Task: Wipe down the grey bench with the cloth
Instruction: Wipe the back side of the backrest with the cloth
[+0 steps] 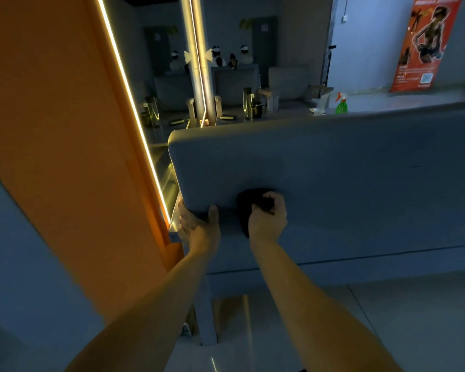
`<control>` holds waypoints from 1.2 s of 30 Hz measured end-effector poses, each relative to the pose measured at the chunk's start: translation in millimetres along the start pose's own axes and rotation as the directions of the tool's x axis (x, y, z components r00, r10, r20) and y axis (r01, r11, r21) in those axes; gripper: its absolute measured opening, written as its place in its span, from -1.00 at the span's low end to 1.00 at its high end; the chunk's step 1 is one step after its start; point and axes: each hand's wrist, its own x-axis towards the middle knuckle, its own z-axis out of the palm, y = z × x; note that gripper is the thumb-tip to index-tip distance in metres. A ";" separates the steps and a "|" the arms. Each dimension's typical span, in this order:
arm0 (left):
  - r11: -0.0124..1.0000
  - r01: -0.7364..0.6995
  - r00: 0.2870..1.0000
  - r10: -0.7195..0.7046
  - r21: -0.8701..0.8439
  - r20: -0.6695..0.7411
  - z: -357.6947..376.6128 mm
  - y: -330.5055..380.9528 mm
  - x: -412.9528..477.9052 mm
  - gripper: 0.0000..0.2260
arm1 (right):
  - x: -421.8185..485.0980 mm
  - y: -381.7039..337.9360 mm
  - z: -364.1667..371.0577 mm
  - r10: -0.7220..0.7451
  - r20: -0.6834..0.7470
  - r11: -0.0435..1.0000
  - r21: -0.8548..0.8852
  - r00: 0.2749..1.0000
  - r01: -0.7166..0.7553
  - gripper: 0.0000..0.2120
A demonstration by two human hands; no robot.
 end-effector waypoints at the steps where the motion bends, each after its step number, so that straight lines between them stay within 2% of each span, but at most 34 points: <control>1: 1.000 -0.002 1.000 0.002 0.005 0.010 -2.5 1.8 0.8 -0.22 | 1.0 -2.8 0.8 0.028 -0.005 0.999 -0.017 1.000 -0.028 -0.68; 3: 0.996 -0.078 0.997 0.079 0.034 -0.019 -8.6 -1.1 -11.8 -0.22 | -5.4 -9.7 -6.5 0.105 0.020 0.994 -0.011 0.994 -0.105 -0.72; 6: 0.968 -0.239 0.952 0.248 0.070 -0.177 -7.0 -3.4 -55.6 -0.28 | -13.7 -18.6 -25.7 0.142 0.130 0.984 0.088 0.981 -0.154 -0.76; 7: 0.957 -0.285 0.944 0.289 0.048 -0.160 -0.2 -1.6 -69.1 -0.35 | -14.9 -21.9 -30.5 0.144 0.173 0.978 0.126 0.974 -0.167 -0.77; 8: 0.952 -0.305 0.950 0.302 -0.029 -0.076 8.5 3.8 -77.3 -0.42 | -15.1 -25.2 -33.8 0.150 0.227 0.967 0.168 0.962 -0.190 -0.78; 9: 0.952 -0.243 0.966 0.255 -0.184 0.044 18.4 13.2 -81.7 -0.50 | -15.4 -27.7 -36.1 0.162 0.291 0.954 0.198 0.943 -0.225 -0.80; 11: 0.881 -0.019 0.954 0.157 -0.473 0.256 34.8 33.2 -84.0 -0.58 | -17.6 -32.2 -42.4 0.182 0.379 0.930 0.232 0.907 -0.283 -0.84; 12: 0.832 0.042 0.948 0.142 -0.553 0.285 41.0 36.4 -81.6 -0.59 | -18.3 -34.9 -46.1 0.193 0.387 0.936 0.203 0.902 -0.288 -0.88; 14: 0.775 0.037 0.942 0.183 -0.630 0.280 48.1 38.7 -80.9 -0.66 | -14.1 -41.1 -55.5 0.190 0.389 0.970 0.066 0.902 -0.232 -0.94; 16: 0.765 -0.041 0.960 0.208 -0.642 0.187 45.8 42.5 -77.5 -0.73 | -4.5 -50.1 -61.3 0.105 0.401 0.994 -0.068 0.910 -0.085 -0.86; 18: 0.779 -0.113 0.989 0.149 -0.617 0.007 44.1 45.2 -65.6 -0.72 | 8.9 -57.7 -65.3 -0.105 0.374 0.969 -0.171 0.921 0.180 -0.77; 19: 0.793 -0.134 0.991 0.115 -0.594 -0.070 43.1 48.9 -62.4 -0.73 | 17.1 -59.9 -67.6 -0.231 0.353 0.921 -0.221 0.906 0.321 -0.72; 21: 0.813 -0.147 0.985 0.070 -0.563 -0.156 45.8 56.5 -63.3 -0.74 | 31.0 -66.9 -75.3 -0.400 0.320 0.829 -0.274 0.859 0.488 -0.83; 22: 0.824 -0.147 0.982 0.056 -0.548 -0.179 50.4 59.7 -63.9 -0.75 | 37.3 -71.1 -78.8 -0.427 0.328 0.804 -0.288 0.842 0.520 -0.93; 26: 0.864 -0.130 0.968 0.003 -0.487 -0.252 65.0 77.7 -63.7 -0.80 | 60.6 -71.1 -78.7 -0.361 0.465 0.770 -0.340 0.808 0.540 -0.95; 30: 0.858 -0.187 0.957 0.049 -0.478 -0.287 78.8 86.9 -60.8 -0.82 | 77.0 -69.8 -72.8 -0.237 0.477 0.871 -0.280 0.846 0.403 -0.97; 31: 0.853 -0.184 0.964 0.060 -0.488 -0.259 86.6 90.4 -63.5 -0.81 | 80.8 -71.1 -72.0 -0.215 0.479 0.890 -0.263 0.851 0.373 -0.98; 33: 0.836 -0.112 0.993 0.071 -0.538 -0.097 107.8 99.7 -76.4 -0.85 | 88.1 -69.1 -72.4 -0.198 0.490 0.907 -0.236 0.849 0.348 -0.98; 34: 0.849 -0.110 0.993 0.112 -0.517 -0.027 119.3 102.3 -83.4 -0.87 | 92.4 -66.6 -73.4 -0.190 0.499 0.910 -0.233 0.846 0.342 -0.96; 36: 0.886 -0.145 0.986 0.166 -0.441 0.011 133.7 99.5 -86.2 -0.84 | 100.4 -59.1 -77.0 -0.164 0.531 0.903 -0.259 0.831 0.344 -0.93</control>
